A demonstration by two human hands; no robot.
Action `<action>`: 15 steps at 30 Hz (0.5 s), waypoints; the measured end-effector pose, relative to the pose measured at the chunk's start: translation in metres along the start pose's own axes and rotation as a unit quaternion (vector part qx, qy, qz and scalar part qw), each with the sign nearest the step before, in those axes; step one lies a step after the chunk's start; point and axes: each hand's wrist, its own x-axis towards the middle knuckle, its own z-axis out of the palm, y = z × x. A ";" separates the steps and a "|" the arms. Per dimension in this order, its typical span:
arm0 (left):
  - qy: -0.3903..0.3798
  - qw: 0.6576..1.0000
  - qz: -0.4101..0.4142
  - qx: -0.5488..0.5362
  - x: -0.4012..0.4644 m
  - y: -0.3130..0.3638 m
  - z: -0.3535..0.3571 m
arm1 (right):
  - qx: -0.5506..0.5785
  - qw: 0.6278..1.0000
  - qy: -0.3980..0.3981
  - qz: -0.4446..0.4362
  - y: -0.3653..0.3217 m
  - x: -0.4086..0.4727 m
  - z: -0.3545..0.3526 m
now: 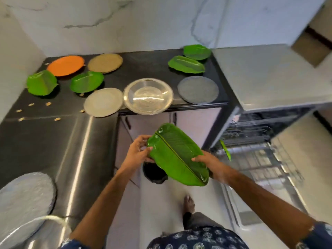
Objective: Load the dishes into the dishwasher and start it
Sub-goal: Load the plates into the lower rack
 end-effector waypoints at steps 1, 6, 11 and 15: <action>-0.021 1.000 -0.007 0.012 0.006 -0.002 0.022 | 0.006 1.000 0.017 0.003 0.003 -0.012 -0.018; -0.142 0.985 -0.032 0.090 0.041 -0.020 0.132 | -0.010 0.996 0.093 0.007 0.021 -0.066 -0.111; -0.238 0.950 0.010 0.202 0.089 -0.048 0.255 | -0.037 0.978 0.200 0.042 0.051 -0.100 -0.216; -0.295 0.908 -0.004 0.298 0.128 -0.074 0.358 | -0.103 0.961 0.251 0.053 0.080 -0.088 -0.313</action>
